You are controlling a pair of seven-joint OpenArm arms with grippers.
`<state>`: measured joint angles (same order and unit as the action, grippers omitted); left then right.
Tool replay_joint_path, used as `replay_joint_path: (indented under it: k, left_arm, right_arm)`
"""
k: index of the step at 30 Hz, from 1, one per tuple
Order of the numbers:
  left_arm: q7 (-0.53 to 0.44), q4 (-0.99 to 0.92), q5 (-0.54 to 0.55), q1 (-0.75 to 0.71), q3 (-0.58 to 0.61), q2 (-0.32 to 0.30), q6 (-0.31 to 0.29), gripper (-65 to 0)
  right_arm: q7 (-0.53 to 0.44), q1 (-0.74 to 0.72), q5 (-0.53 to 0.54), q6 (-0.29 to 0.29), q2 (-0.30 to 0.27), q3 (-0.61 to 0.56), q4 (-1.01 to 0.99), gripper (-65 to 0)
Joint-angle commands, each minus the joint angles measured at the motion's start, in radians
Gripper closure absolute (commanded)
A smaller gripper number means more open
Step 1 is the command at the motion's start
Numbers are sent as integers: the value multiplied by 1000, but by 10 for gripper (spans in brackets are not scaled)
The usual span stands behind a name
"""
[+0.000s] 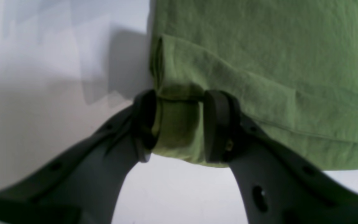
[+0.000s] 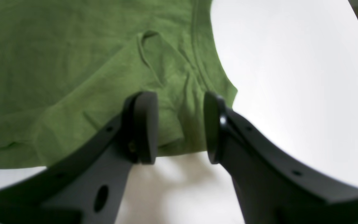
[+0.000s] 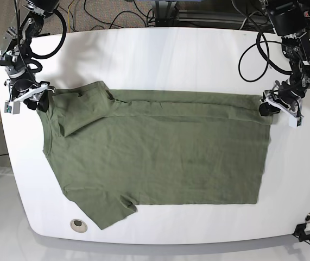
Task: Fold the T-shirt properly
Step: 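Release the shirt and reposition both grippers along the folded edge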
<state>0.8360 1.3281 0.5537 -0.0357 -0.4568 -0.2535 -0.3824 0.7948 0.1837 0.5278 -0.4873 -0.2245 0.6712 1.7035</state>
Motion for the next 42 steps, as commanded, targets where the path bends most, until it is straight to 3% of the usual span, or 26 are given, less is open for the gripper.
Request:
replay_joint_path:
  k: [1, 6, 10, 11, 25, 36, 39, 42]
  left_arm:
    - [8, -2, 1, 8, 1, -10, 8, -242]
    - [-13, 1, 37, 10, 2, -8, 4, -202]
    - [-12, 1, 65, 13, 3, -8, 4, -11]
    - [-4, 2, 69, 11, 3, -7, 4, 0]
    - [1, 0, 62, 1, 1, -8, 4, 0]
    - [-6, 1, 65, -3, 2, -9, 3, 0]
    - [-2, 1, 65, -6, 0, -10, 5, 0]
    - [-2, -1, 70, -9, -3, -13, 6, 0]
  right_arm:
    - [-20, -6, 15, 0, -17, 5, 17, -236]
    - [-20, -10, 12, -1, -17, 8, 14, -238]
    - [-21, -6, 13, -2, -17, 8, 9, -240]
    - [-21, -7, 15, -1, -18, 12, 8, -242]
    - [-3, -55, -39, 11, -39, 12, -111, -240]
    - [-71, -91, -34, 28, -67, 14, -298, -234]
    - [-81, -94, -35, 21, -67, 11, -313, -170]
    - [-75, -95, -39, 17, -67, 7, -313, -19]
